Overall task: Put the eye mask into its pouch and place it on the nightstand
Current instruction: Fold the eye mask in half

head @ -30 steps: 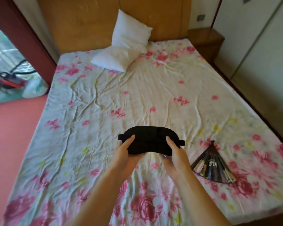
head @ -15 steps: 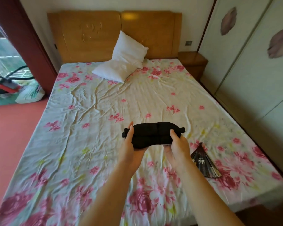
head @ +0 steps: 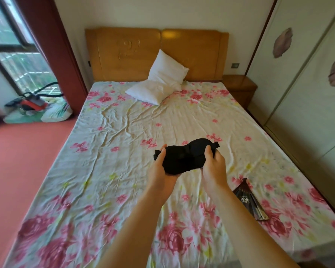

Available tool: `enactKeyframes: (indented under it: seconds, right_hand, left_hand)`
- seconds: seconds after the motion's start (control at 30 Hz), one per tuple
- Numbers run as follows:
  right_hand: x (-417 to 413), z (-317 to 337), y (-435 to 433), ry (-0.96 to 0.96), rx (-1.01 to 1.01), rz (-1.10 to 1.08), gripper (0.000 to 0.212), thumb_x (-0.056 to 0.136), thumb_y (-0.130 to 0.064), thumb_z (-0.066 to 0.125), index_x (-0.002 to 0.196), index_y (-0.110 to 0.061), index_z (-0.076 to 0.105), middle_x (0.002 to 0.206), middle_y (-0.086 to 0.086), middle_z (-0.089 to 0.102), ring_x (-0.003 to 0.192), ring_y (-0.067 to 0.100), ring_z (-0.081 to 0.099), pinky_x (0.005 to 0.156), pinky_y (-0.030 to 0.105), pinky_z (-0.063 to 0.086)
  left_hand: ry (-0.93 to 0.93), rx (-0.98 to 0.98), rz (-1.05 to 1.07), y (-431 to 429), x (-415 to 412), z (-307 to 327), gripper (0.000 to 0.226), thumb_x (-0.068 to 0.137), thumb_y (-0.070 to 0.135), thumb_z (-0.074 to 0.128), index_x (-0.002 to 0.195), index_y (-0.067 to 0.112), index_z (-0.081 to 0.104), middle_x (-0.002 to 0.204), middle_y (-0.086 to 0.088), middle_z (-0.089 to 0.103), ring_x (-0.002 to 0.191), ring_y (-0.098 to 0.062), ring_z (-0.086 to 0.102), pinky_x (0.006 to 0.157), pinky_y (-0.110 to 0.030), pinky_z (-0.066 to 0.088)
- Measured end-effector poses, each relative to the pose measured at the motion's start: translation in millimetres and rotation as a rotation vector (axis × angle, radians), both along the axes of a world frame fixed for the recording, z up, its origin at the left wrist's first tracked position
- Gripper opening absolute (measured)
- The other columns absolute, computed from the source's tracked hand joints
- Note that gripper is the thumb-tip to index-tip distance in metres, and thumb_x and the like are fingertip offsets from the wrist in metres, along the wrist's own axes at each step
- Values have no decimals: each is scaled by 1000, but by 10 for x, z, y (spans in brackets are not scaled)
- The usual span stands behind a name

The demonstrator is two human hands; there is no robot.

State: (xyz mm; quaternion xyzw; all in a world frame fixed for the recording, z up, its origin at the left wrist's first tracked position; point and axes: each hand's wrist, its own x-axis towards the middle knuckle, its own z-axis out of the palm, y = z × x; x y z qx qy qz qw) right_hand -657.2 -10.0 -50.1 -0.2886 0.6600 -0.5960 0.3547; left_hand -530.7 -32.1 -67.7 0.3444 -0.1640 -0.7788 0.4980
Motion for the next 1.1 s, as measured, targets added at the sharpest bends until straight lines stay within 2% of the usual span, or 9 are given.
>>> enactKeyframes:
  seconds: [0.1, 0.2, 0.37, 0.5, 0.6, 0.67, 0.9, 1.0, 1.1]
  right_hand:
    - [10, 98, 48, 172, -74, 66, 38, 106, -30, 38, 130, -9, 56, 117, 1, 61, 108, 11, 56, 95, 31, 46]
    - [70, 108, 85, 328, -118, 127, 35, 106, -27, 37, 117, -4, 60, 100, 0, 64, 93, 12, 61, 82, 30, 47]
    - [201, 78, 127, 511, -169, 254, 37, 105, -24, 39, 136, -9, 54, 129, 9, 65, 122, 18, 60, 101, 31, 50]
    - [320, 77, 123, 577, -158, 336, 38, 105, -24, 40, 140, -13, 51, 133, 4, 63, 125, 13, 57, 96, 3, 41]
    - [394, 67, 108, 611, -155, 356, 37, 105, -25, 40, 137, -15, 53, 128, 5, 67, 119, 16, 62, 100, 22, 49]
    - [424, 53, 87, 637, -152, 352, 34, 105, -26, 40, 134, -17, 55, 120, 4, 70, 111, 16, 66, 96, 31, 54]
    - [478, -53, 13, 690, -76, 387, 37, 103, -39, 38, 130, -21, 55, 119, 3, 68, 100, 15, 69, 85, 30, 58]
    - [490, -81, 9, 716, -49, 420, 37, 103, -40, 37, 129, -21, 54, 123, 4, 63, 102, 17, 67, 86, 28, 56]
    - [492, -88, 15, 754, 15, 473, 42, 102, -41, 35, 134, -18, 49, 134, 6, 55, 121, 22, 57, 100, 35, 49]
  left_hand:
    - [38, -17, 0, 49, -104, 75, 37, 105, 26, 44, 141, 21, 48, 135, -15, 60, 121, -31, 62, 96, -49, 54]
    - [56, -32, 14, 133, -169, 119, 34, 105, 20, 43, 138, 20, 51, 131, -15, 62, 112, -28, 66, 88, -46, 56]
    - [65, -22, 40, 169, -133, 85, 36, 104, 20, 46, 139, 18, 53, 135, -15, 63, 117, -28, 66, 80, -39, 59]
    - [76, 14, 73, 162, -116, 51, 36, 102, 21, 50, 137, 17, 57, 132, -12, 67, 116, -23, 68, 84, -34, 59]
    - [54, 23, 52, 189, -114, 50, 34, 101, 27, 52, 132, 15, 62, 129, -11, 70, 120, -23, 65, 105, -39, 49]
    - [46, 13, 37, 201, -112, 64, 36, 101, 32, 52, 130, 15, 64, 128, -10, 71, 122, -23, 64, 110, -40, 45]
    - [2, 45, 40, 191, -122, 79, 44, 99, 45, 50, 128, 16, 67, 130, -6, 70, 127, -21, 60, 111, -37, 42]
    - [85, 84, 51, 203, -138, 111, 52, 95, 52, 52, 126, 14, 68, 129, -6, 69, 130, -22, 57, 107, -33, 43]
    - [62, 71, 29, 254, -154, 199, 63, 97, 56, 43, 138, 9, 57, 141, -11, 59, 137, -23, 50, 118, -36, 33]
